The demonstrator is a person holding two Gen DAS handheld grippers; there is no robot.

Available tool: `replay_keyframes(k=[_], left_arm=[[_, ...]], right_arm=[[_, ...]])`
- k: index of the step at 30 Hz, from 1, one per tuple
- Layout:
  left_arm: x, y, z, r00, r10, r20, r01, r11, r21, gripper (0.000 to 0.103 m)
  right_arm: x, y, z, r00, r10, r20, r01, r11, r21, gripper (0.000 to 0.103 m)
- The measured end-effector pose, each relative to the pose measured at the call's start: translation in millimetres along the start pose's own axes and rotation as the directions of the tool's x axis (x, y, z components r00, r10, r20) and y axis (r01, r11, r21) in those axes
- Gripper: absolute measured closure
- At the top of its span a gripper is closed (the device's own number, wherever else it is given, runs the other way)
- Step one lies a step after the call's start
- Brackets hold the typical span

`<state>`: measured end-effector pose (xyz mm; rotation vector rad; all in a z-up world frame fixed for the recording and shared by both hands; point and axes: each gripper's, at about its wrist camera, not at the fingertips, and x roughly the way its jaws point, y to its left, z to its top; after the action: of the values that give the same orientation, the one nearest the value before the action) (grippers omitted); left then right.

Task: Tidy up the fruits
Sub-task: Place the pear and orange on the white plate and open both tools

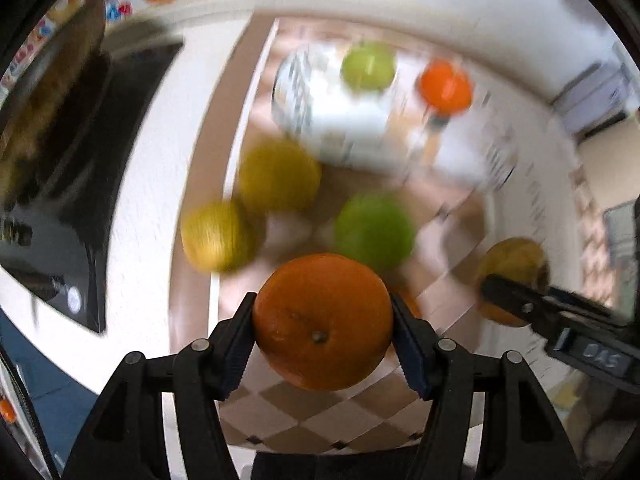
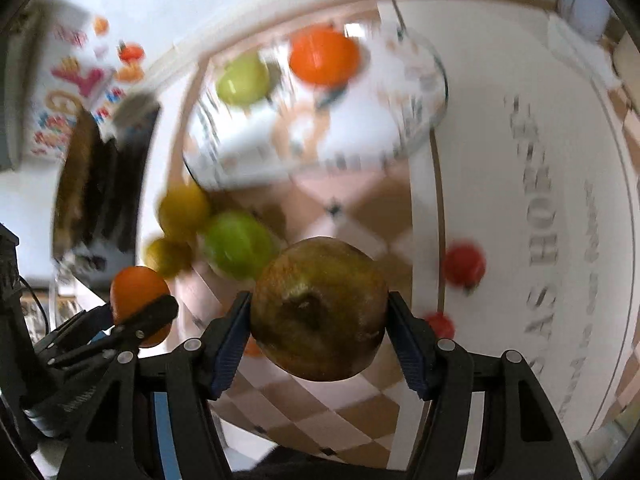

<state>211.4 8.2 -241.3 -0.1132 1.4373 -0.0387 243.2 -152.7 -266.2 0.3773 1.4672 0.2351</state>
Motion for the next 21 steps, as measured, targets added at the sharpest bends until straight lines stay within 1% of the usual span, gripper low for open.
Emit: replay_keyframes(k=[2, 5, 7, 8, 9, 11, 13, 16, 19, 21], left_arm=[[-18, 3, 32, 0.999, -0.019, 0.038, 0.019, 1.0, -0.002, 0.042], [-19, 12, 78, 0.998, -0.011, 0.056, 0.011, 1.0, -0.003, 0.042], [-6, 15, 110, 0.999, -0.003, 0.04, 0.004, 1.0, -0.002, 0.042], [9, 20, 121, 1.0, -0.002, 0.027, 0.002, 1.0, -0.009, 0.042], [13, 23, 136, 1.0, -0.001, 0.015, 0.002, 1.0, -0.013, 0.042], [33, 23, 164, 1.0, 0.001, -0.027, -0.002, 1.0, -0.024, 0.042], [51, 28, 181, 0.997, -0.015, -0.078, 0.012, 0.999, -0.04, 0.042], [76, 32, 196, 0.989, -0.044, -0.145, 0.034, 0.997, -0.071, 0.042], [90, 35, 201, 0.982, -0.054, -0.181, 0.041, 0.996, -0.078, 0.042], [92, 33, 201, 0.983, -0.038, -0.182, 0.027, 0.997, -0.066, 0.042]], right_arm=[[-11, 2, 20, 0.999, 0.018, 0.032, -0.018, 1.0, -0.001, 0.035], [-15, 10, 55, 0.998, 0.014, 0.062, -0.013, 1.0, -0.012, 0.035], [-4, 19, 78, 0.999, 0.013, 0.05, -0.011, 1.0, -0.022, 0.035], [1, 21, 83, 0.999, 0.014, 0.042, -0.013, 1.0, -0.026, 0.035], [9, 24, 92, 0.999, 0.012, 0.03, -0.011, 0.999, -0.031, 0.035], [27, 31, 107, 1.0, 0.002, 0.005, -0.002, 0.999, -0.046, 0.035], [47, 37, 118, 1.0, -0.012, -0.019, 0.01, 0.998, -0.062, 0.035], [69, 40, 128, 0.998, -0.019, -0.053, 0.015, 0.997, -0.074, 0.035], [81, 43, 133, 0.997, -0.035, -0.072, 0.028, 0.995, -0.091, 0.035], [86, 44, 136, 0.996, -0.041, -0.081, 0.033, 0.995, -0.095, 0.035]])
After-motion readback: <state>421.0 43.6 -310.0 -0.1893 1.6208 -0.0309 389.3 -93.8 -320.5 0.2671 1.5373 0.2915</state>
